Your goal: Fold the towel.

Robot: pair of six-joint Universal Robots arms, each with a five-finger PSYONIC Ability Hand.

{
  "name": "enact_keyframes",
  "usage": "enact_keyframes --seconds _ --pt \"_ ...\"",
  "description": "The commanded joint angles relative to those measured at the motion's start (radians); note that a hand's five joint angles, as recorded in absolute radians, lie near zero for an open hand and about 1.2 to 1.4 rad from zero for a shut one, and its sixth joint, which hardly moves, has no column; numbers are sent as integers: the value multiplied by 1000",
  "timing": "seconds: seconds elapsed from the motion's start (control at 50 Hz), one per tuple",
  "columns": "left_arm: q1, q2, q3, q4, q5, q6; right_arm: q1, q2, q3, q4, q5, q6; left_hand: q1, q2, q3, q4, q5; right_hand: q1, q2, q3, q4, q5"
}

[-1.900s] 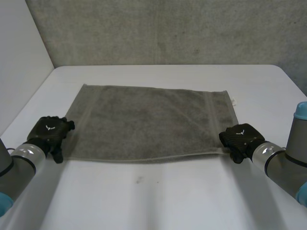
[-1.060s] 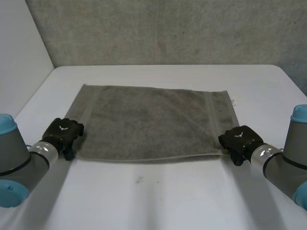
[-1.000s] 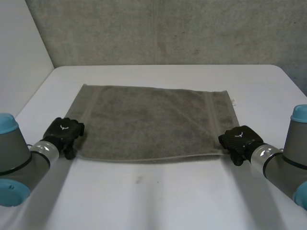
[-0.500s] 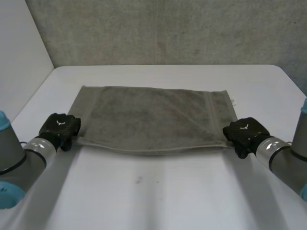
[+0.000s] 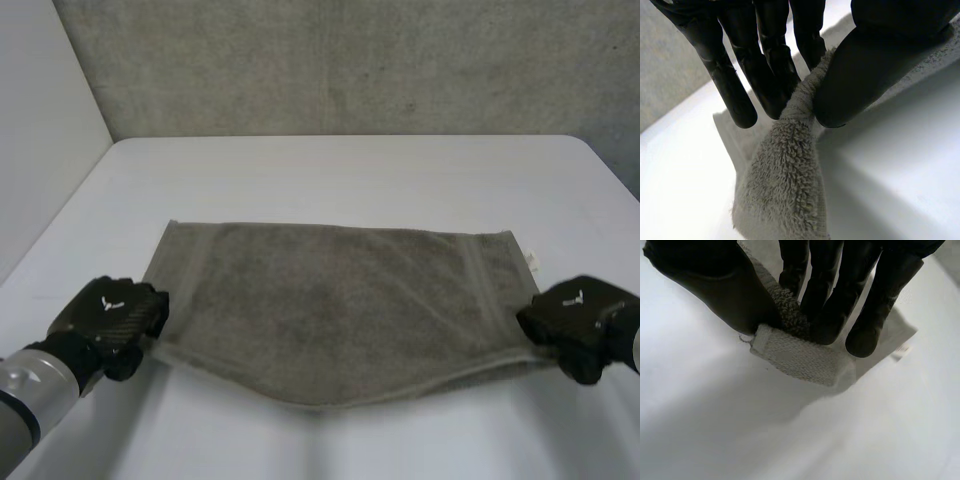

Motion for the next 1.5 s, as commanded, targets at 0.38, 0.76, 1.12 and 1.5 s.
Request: enact_keyframes --seconds 0.38,0.76,1.12,1.5 --pt "-158 -829 832 174 -113 -52 187 733 -762 -276 132 257 218 179 180 180 199 83 76 55 51 61" --pt "-193 -1134 1334 21 -199 -72 216 1013 -1175 -256 240 250 218 179 180 180 199 83 76 55 51 61" --pt "-233 -1070 1336 -5 -315 -91 210 913 -1321 -261 267 332 -1003 -1042 -1040 -1041 -1022 -1138 -1145 -1167 -1171 -1161" --pt "-230 -561 669 113 -335 -192 164 467 -565 -271 254 387 -1003 -1042 -1040 -1041 -1022 -1138 -1145 -1167 -1171 -1161"
